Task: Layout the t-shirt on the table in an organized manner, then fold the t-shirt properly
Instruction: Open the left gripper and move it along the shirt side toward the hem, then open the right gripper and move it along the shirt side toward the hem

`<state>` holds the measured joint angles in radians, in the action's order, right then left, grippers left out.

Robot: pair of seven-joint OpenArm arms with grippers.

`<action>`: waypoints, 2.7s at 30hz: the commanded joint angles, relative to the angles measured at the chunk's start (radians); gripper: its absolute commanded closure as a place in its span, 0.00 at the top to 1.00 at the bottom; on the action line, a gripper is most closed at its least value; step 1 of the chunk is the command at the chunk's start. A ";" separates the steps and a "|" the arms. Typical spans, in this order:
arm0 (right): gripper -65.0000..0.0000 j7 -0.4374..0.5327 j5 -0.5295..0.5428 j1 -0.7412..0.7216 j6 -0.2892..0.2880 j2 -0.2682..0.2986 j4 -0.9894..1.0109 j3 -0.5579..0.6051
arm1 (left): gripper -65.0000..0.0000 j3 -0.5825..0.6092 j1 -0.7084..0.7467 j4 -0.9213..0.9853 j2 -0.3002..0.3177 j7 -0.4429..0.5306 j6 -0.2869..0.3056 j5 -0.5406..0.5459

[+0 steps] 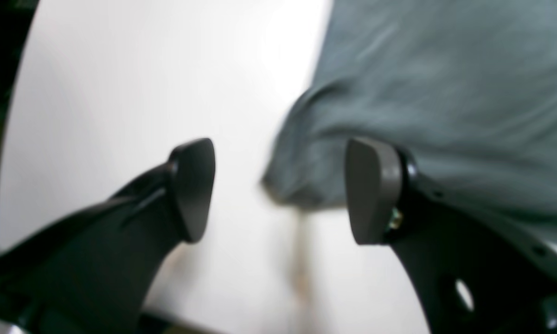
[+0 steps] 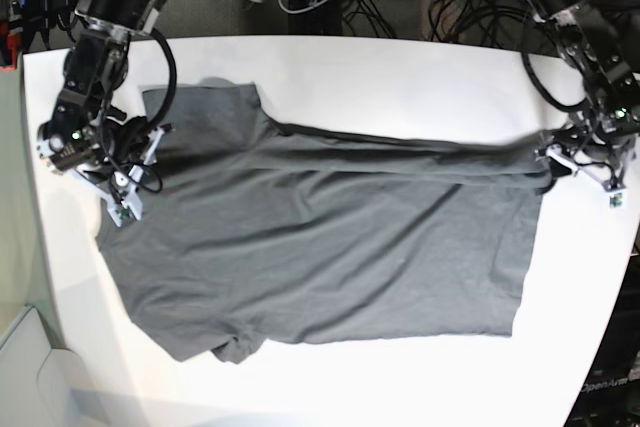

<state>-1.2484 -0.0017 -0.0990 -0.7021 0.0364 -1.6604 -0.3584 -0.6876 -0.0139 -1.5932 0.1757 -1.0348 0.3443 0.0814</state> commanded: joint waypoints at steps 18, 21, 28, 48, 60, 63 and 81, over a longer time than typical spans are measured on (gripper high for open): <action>0.38 0.006 0.007 -0.017 0.004 0.007 -0.019 0.000 | 0.66 0.007 -0.027 0.227 0.031 0.161 0.005 0.018; 0.38 0.006 0.007 -0.020 0.004 0.007 -0.019 0.000 | 0.65 0.007 -0.027 0.265 0.031 0.161 0.008 0.018; 0.38 0.006 0.007 -0.025 0.004 0.007 -0.019 0.000 | 0.17 0.007 -0.028 0.268 0.015 0.161 0.008 0.019; 0.38 0.008 0.007 -0.023 0.004 0.006 -0.019 0.000 | 0.00 0.004 -0.197 0.015 -0.061 -0.011 -0.003 0.018; 0.38 0.008 0.007 -0.023 0.004 0.007 -0.013 0.000 | 0.00 -0.002 -0.312 0.212 -0.075 0.057 -0.052 0.011; 0.38 0.008 0.007 -0.023 0.004 0.009 -0.013 0.000 | 0.00 -0.002 -0.315 0.250 -0.072 0.112 -0.132 0.018; 0.38 0.002 0.007 -0.015 0.004 0.007 -0.013 0.008 | 0.00 -0.054 -0.366 0.264 -0.078 0.161 -0.201 0.019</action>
<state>-1.2556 0.0010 -0.0986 -0.7021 0.0357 -1.6581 -0.3504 -0.7444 -0.3546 -1.3144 0.0853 -0.8928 0.1417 0.0933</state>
